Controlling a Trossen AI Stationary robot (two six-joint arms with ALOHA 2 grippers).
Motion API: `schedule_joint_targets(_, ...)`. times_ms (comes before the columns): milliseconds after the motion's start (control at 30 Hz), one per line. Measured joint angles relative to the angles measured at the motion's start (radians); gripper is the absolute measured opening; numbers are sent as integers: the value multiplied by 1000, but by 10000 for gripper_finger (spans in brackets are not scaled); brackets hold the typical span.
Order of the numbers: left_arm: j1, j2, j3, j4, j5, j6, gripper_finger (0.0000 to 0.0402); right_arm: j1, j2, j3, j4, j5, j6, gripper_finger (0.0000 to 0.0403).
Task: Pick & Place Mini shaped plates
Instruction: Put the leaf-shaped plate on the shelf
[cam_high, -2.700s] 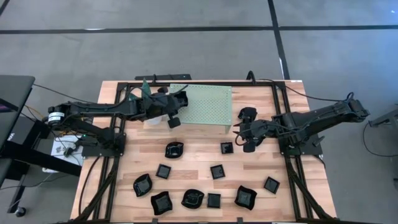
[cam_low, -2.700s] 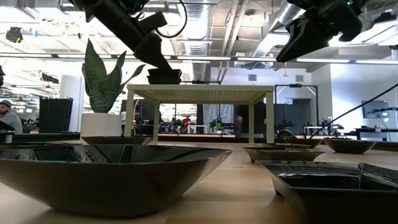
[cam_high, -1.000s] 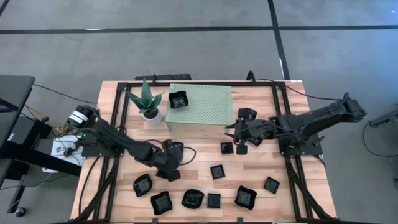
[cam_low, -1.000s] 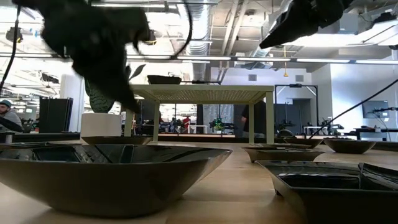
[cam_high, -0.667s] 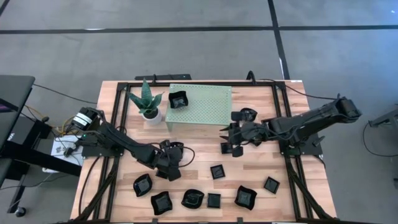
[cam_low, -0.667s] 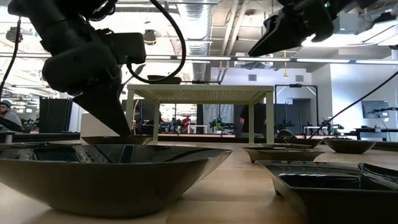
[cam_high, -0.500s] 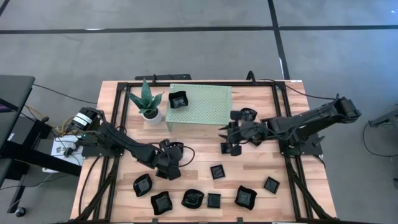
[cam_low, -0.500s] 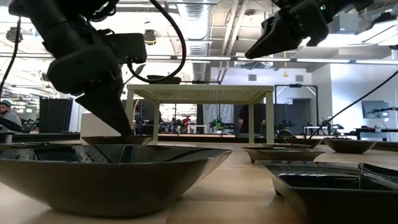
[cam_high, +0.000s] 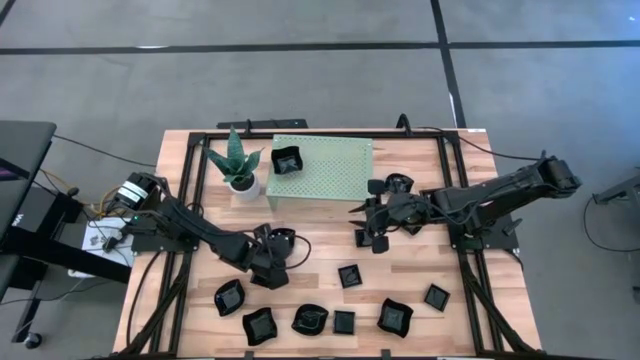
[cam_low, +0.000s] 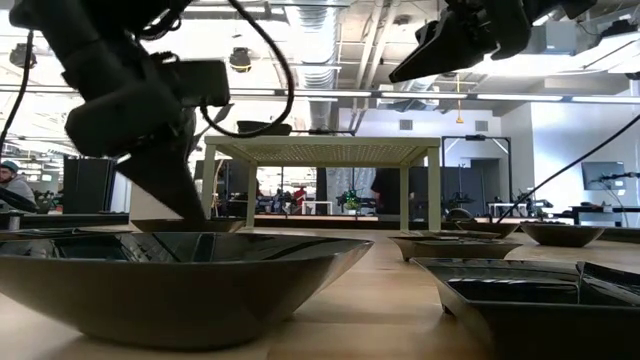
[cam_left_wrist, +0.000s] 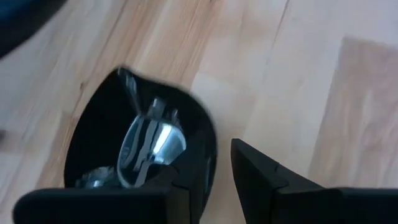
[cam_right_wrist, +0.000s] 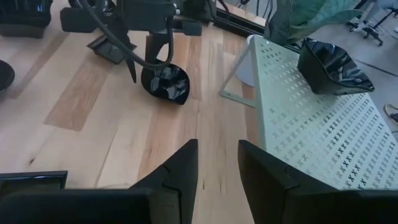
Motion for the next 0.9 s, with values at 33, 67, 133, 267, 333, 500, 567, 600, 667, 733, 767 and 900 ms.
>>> schedule_joint_targets(33, 0, 0, -9, 0, 0, -11, 81, 0, 0, 0, 0, 0, 0, 108)
schedule_joint_targets(67, 0, 0, -18, 0, 0, -23, 81, 0, 0, 0, 0, 0, 0, 108)
schedule_joint_targets(133, 0, 0, -37, 1, 0, -42, 81, 0, 0, 0, 0, 0, -2, 108)
schedule_joint_targets(267, 0, 0, -49, 7, -2, -44, 67, -1, 0, 0, 0, 0, -40, 108)
schedule_joint_targets(333, 0, 0, -49, 18, -6, -37, 46, -1, 0, 0, 0, 0, -42, 108)
schedule_joint_targets(500, 0, -9, -48, 64, -5, -10, 8, -1, 0, 0, 3, 0, -43, 108)
schedule_joint_targets(567, 0, -10, -29, 79, -3, 19, 8, -1, 0, 0, 8, 0, -44, 108)
schedule_joint_targets(600, 0, -10, -10, 87, -4, 45, 8, -1, 0, 0, 12, 0, -44, 108)
schedule_joint_targets(667, 0, -10, 33, 96, -10, 110, 7, -1, -1, 0, 16, 1, -44, 108)
schedule_joint_targets(733, 2, -10, 76, 95, -24, 193, 6, -1, -1, 0, 12, 0, -44, 108)
schedule_joint_targets(767, 5, -10, 99, 96, -34, 236, 7, -1, -3, 0, 10, 1, -44, 108)
schedule_joint_targets(900, 23, -10, 177, 102, -80, 385, 7, 26, -47, 19, -84, 1, -25, 108)
